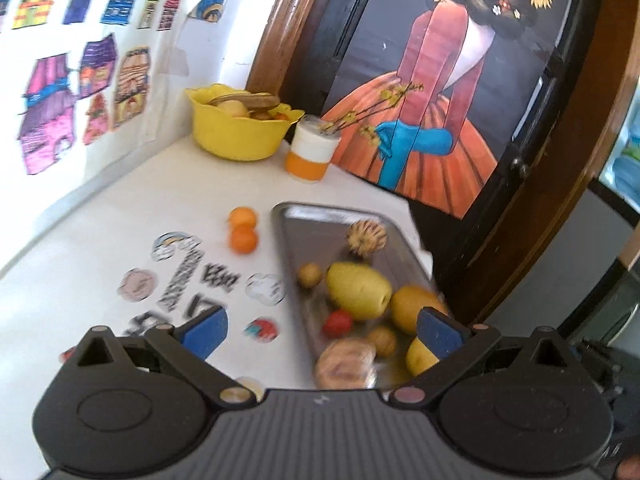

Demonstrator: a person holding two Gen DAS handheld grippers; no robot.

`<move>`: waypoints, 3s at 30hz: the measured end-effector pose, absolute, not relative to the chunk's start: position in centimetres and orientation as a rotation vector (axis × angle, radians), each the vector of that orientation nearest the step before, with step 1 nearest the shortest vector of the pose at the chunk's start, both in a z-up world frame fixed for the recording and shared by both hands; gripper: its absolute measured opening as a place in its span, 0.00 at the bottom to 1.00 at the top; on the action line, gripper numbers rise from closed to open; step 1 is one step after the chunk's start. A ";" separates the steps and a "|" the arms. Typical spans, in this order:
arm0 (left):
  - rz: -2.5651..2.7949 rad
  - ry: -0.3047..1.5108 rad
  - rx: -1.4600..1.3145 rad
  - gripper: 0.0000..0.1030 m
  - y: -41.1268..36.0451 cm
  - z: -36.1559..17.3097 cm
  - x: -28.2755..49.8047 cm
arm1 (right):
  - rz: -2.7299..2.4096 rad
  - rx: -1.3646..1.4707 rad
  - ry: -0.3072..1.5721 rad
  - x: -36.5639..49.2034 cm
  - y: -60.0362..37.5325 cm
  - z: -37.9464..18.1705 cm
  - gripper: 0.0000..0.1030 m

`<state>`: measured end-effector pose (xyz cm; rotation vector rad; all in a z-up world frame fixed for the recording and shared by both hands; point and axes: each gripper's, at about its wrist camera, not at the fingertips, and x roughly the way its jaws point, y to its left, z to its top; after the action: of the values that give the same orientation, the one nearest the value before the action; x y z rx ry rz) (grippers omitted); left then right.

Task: Organize fruits
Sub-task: 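Open both tools over the tray and withdraw them toward the oranges, then grasp a small orange with the left tool while the right tool grasps the other orange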

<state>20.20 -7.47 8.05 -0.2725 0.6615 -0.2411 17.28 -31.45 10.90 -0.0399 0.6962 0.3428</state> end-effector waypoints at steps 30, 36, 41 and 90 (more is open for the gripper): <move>-0.081 0.708 -0.234 0.99 3.3 8.2 18.5 | 0.488 -0.025 0.912 24.1 -18.2 17.8 0.99; -0.112 0.645 -0.205 0.99 2.2 8.8 21.9 | 0.439 0.007 0.961 31.8 -16.6 18.5 0.99; -0.142 0.622 -0.182 0.99 0.6 7.8 26.3 | 0.440 0.035 0.994 37.5 -15.7 17.0 0.99; -0.204 0.744 -0.176 0.34 -4.7 0.2 37.9 | 0.524 0.142 1.076 48.2 -18.0 3.4 0.35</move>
<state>37.86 -4.67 0.24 -0.1757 0.7443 -0.2042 48.16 -18.02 3.39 0.1415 1.0757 0.5242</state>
